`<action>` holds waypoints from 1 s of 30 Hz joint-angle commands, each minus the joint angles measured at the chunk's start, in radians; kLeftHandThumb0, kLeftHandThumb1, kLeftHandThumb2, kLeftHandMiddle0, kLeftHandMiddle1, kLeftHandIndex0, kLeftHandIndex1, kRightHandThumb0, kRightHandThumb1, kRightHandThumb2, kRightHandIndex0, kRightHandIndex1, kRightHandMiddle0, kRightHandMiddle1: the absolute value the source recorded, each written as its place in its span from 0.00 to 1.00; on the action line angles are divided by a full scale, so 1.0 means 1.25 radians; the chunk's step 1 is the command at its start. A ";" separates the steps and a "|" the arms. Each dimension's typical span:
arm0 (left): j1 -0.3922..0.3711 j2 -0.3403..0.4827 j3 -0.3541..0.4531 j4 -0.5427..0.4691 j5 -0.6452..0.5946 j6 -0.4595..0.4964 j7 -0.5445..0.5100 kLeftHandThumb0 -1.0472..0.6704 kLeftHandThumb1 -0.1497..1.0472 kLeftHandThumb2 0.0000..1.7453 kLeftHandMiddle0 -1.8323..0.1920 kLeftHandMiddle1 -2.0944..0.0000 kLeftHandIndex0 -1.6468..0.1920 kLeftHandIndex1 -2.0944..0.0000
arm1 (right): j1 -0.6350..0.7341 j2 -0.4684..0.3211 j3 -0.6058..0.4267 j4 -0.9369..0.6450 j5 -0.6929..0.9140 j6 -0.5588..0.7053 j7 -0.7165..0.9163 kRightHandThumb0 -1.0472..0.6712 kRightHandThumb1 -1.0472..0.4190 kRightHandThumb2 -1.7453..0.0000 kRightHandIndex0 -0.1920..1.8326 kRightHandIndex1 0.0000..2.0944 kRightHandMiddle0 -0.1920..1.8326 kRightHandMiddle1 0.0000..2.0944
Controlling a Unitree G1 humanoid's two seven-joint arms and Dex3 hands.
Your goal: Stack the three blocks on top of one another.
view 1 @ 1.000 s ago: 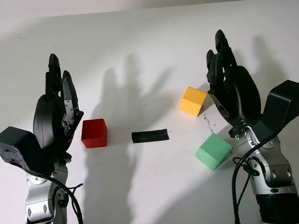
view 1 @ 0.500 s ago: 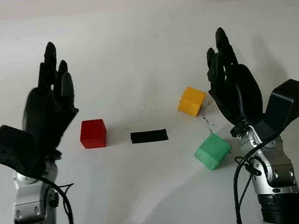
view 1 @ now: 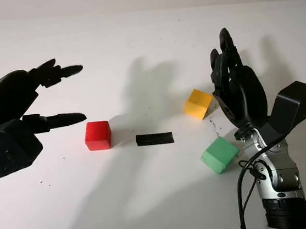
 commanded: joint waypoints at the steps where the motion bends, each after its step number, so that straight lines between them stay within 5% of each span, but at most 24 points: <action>1: -0.022 0.027 -0.024 0.012 0.014 -0.031 -0.012 0.13 0.87 0.02 0.88 0.97 0.67 0.96 | 0.006 -0.003 -0.003 -0.011 -0.001 -0.003 0.000 0.19 0.00 0.61 0.00 0.00 0.00 0.00; 6: -0.029 0.032 -0.058 0.063 0.043 -0.105 -0.010 0.09 0.90 0.03 0.89 0.98 0.68 0.97 | 0.008 -0.001 -0.002 -0.007 -0.001 -0.016 0.003 0.19 0.00 0.61 0.00 0.00 0.00 0.00; 19: -0.011 -0.001 -0.136 0.080 0.138 -0.130 0.013 0.10 0.91 0.03 0.93 0.98 0.73 0.99 | 0.008 -0.001 -0.003 -0.007 -0.003 -0.016 -0.003 0.18 0.00 0.62 0.00 0.00 0.00 0.00; 30: 0.004 -0.034 -0.173 0.066 0.210 -0.134 0.025 0.14 0.90 0.03 0.91 0.97 0.66 0.95 | 0.004 -0.002 -0.004 -0.005 -0.001 -0.014 -0.001 0.18 0.00 0.61 0.00 0.00 0.00 0.00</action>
